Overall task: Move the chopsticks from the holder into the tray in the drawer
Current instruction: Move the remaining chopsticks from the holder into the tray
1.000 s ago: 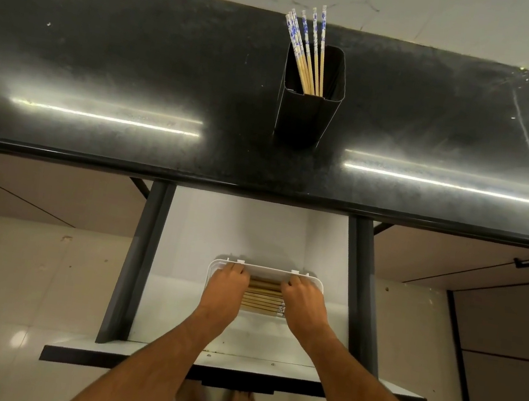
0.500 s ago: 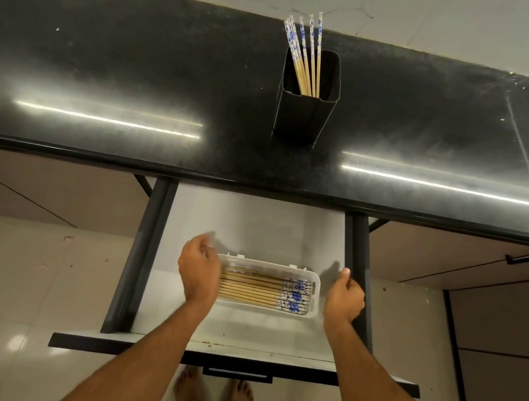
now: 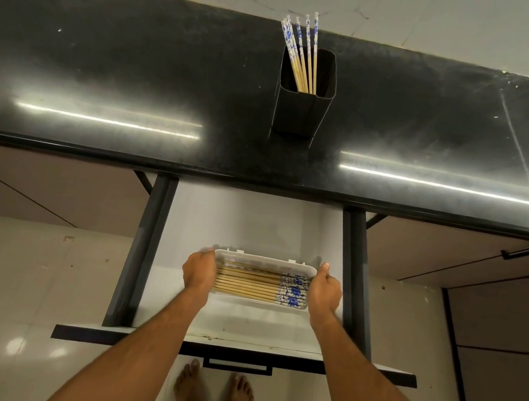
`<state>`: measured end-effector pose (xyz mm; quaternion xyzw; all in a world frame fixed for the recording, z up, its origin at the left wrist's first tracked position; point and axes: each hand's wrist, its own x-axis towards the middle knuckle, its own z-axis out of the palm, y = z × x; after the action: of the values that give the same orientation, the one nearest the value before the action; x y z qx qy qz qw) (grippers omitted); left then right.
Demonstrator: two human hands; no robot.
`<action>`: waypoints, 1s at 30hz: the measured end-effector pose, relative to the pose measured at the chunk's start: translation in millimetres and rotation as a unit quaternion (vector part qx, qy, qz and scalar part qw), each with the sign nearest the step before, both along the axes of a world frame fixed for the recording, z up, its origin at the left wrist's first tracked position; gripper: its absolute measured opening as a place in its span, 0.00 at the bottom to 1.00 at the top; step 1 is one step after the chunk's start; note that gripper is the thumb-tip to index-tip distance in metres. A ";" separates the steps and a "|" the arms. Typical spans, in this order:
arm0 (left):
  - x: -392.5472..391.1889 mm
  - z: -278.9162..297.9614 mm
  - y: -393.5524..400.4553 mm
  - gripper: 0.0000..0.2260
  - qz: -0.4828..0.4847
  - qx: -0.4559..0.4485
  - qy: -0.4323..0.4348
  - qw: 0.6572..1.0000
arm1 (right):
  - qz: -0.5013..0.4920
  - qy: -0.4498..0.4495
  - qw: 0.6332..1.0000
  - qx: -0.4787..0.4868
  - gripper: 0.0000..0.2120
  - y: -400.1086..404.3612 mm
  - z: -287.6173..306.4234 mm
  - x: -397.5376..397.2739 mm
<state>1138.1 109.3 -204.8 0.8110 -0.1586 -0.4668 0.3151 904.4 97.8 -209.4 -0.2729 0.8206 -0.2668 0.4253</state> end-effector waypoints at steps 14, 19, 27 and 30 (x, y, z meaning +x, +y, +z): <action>1.4 -7.0 3.2 0.15 -0.029 -0.018 -0.011 0.999 | 0.034 0.048 0.998 -0.022 0.18 3.2 0.0 2.7; 2.4 -9.5 3.1 0.15 -0.029 -0.017 -0.016 0.999 | 0.038 0.040 0.998 -0.021 0.17 2.0 0.5 4.3; 2.8 -9.5 8.6 0.15 -0.037 -0.027 -0.041 0.998 | 0.034 0.032 0.999 -0.024 0.16 3.9 2.5 4.2; 2.7 -10.2 9.6 0.14 -0.041 -0.034 -0.028 0.998 | 0.034 0.019 0.999 -0.024 0.16 4.8 2.4 3.6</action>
<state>1140.8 118.9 -215.0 0.8055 -0.2156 -0.4509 0.3185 908.0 102.7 -207.0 -0.3160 0.8121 -0.2660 0.4121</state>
